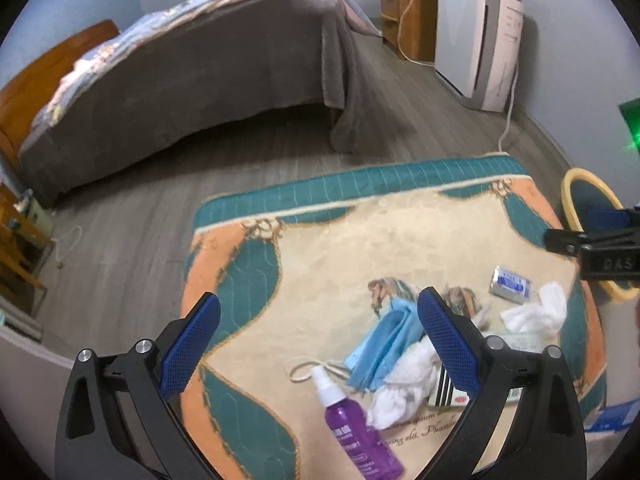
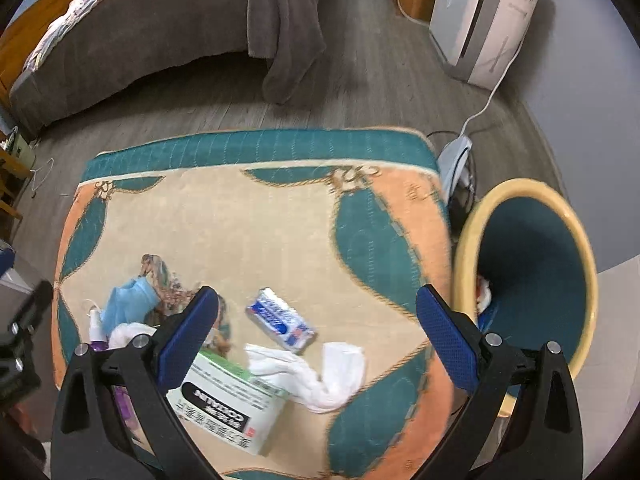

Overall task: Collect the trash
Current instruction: 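Move both grippers back over the rug toward the medicine box and mask, then grasp the white-and-blue medicine box with the right gripper while the left grasps a blue mask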

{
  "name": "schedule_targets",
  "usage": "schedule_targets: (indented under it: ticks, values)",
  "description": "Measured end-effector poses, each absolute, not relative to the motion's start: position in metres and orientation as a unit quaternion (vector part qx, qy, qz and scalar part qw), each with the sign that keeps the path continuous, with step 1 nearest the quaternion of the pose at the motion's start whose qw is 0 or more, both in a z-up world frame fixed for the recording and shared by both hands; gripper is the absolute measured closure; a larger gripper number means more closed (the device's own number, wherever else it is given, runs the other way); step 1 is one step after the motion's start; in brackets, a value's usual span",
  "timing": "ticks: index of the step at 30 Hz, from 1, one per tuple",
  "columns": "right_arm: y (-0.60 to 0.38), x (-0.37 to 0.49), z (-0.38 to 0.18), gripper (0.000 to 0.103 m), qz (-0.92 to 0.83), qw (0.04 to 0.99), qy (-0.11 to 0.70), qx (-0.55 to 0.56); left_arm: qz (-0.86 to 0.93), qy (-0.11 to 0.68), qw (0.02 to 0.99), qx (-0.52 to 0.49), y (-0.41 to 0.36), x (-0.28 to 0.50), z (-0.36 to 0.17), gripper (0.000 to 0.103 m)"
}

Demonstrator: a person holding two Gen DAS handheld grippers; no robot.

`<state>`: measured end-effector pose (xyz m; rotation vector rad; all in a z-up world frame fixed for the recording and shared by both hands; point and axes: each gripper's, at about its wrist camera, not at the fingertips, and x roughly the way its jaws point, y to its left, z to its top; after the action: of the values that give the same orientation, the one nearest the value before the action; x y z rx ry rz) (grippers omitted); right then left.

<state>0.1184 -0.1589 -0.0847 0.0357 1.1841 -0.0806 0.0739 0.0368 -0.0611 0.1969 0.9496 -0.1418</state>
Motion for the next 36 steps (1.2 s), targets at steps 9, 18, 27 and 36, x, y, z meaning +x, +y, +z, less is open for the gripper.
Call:
schedule_targets:
  ticks: [9,18,27,36]
  values:
    - [-0.154,0.136,-0.11,0.006,-0.04,0.815,0.578,0.013,-0.099,0.502,0.853,0.104,0.029,0.084,-0.089,0.007]
    - [-0.146,0.147,-0.141,0.032,0.008,0.782,0.623,-0.022,-0.115,0.537,0.827,0.123,0.012,0.105,-0.111,0.009]
    - [-0.126,0.148,-0.169,0.051,0.042,0.75,0.656,-0.08,-0.131,0.581,0.787,0.159,-0.007,0.115,-0.138,0.03]
    - [-0.14,0.156,-0.163,0.08,0.038,0.757,0.651,-0.042,-0.165,0.592,0.779,0.124,-0.01,0.123,-0.136,0.09]
